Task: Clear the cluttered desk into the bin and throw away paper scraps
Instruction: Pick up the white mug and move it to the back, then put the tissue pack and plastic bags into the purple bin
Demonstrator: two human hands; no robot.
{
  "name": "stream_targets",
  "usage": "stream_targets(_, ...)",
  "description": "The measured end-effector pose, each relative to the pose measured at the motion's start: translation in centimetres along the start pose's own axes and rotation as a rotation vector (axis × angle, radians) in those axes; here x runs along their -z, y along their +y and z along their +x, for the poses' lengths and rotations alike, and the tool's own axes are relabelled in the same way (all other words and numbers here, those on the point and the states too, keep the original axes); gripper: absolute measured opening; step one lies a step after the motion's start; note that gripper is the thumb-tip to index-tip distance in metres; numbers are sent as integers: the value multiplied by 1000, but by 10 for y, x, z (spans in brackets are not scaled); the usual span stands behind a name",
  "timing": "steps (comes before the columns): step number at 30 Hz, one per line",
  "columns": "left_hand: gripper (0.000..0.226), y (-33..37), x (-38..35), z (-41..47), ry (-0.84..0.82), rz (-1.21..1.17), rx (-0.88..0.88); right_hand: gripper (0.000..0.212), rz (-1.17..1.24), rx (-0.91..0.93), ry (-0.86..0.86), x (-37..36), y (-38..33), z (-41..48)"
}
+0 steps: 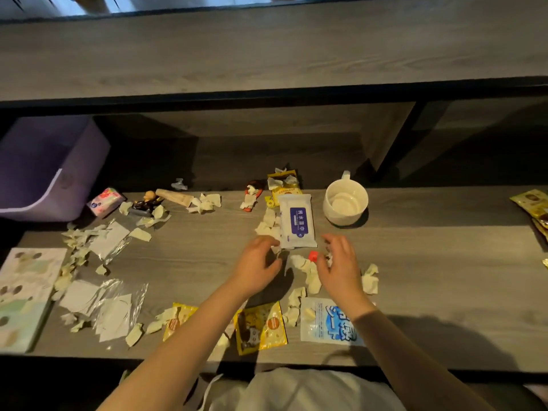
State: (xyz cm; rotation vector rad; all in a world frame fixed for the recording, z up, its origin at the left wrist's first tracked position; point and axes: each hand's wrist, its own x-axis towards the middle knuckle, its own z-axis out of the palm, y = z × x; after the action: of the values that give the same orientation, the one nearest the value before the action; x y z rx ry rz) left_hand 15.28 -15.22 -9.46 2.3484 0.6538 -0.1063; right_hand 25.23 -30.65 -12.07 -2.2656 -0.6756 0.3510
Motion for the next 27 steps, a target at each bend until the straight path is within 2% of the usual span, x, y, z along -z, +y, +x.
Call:
stream_targets(3, 47, -22, -12, -30, -86, 75, 10, 27, -103, 115, -170, -9, 6, -18)
stream_targets(7, 66, -37, -23, -59, -219, 301, 54, 32, -256, 107, -306, -9, 17, -40)
stream_targets(12, 81, -42, -34, -75, -306, 468, 78, 80, -524, 34, -530, -3, 21, -56)
stream_targets(14, 79, -43, -37, -75, -284, 508, 72, 88, -589, 64, -560, -3, 22, -60)
stream_targets(18, 76, -44, -36, -66, -252, 478, 162, 80, -608, 76, -514, -6, 19, -55)
stream_targets(21, 74, -46, -30, -58, -212, 453, 245, 81, -572, 51, -510, -11, 9, -40)
stream_targets(27, 36, -47, -10, -45, -32, 177, 365, 70, -503, 39, -469, -22, -14, -13)
